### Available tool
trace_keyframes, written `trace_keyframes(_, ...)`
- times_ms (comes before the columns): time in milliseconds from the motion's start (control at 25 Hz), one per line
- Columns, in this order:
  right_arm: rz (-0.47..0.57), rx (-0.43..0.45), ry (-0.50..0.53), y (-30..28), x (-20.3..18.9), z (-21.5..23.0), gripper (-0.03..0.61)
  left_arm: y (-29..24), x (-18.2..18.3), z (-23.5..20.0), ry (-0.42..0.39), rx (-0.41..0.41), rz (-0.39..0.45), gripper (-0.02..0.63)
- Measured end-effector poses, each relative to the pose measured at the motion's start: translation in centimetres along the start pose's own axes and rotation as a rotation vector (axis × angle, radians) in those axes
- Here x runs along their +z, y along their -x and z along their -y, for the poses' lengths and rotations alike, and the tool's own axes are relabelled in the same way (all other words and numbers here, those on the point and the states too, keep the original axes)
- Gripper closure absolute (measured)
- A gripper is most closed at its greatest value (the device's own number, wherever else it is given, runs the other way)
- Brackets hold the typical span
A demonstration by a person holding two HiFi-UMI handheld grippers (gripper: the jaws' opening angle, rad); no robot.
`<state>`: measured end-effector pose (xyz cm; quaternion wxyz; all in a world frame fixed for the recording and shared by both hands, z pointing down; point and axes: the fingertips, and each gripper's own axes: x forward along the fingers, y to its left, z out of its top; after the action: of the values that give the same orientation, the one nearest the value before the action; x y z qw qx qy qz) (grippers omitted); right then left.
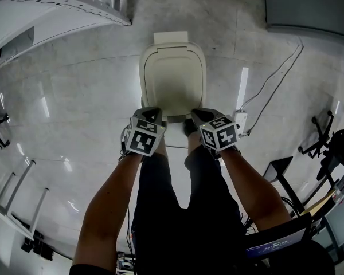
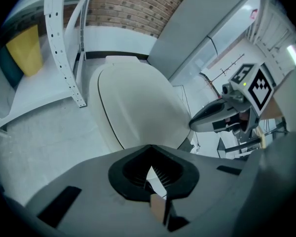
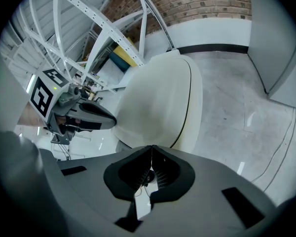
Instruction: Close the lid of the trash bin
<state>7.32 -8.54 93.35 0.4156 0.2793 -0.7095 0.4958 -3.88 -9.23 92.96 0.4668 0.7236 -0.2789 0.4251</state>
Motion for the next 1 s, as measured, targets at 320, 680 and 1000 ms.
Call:
trace_keyframes(320,0.035,0.012,0.001,1.4,1.5,-0.5,0.569,1.5,0.7,-0.2,0.026,0.002,0.032,0.615)
trace_keyframes(680,0.241,0.010,0.082,13.1,9.0,-4.9,0.569,13.9,7.0,2.7,0.098,-0.038,0.325,0.615)
trace_keyframes(1000,0.502,0.048,0.245,26.9,18.3,-11.7,0.569,28.6,16.1,8.7,0.020,-0.138,0.631,0.615)
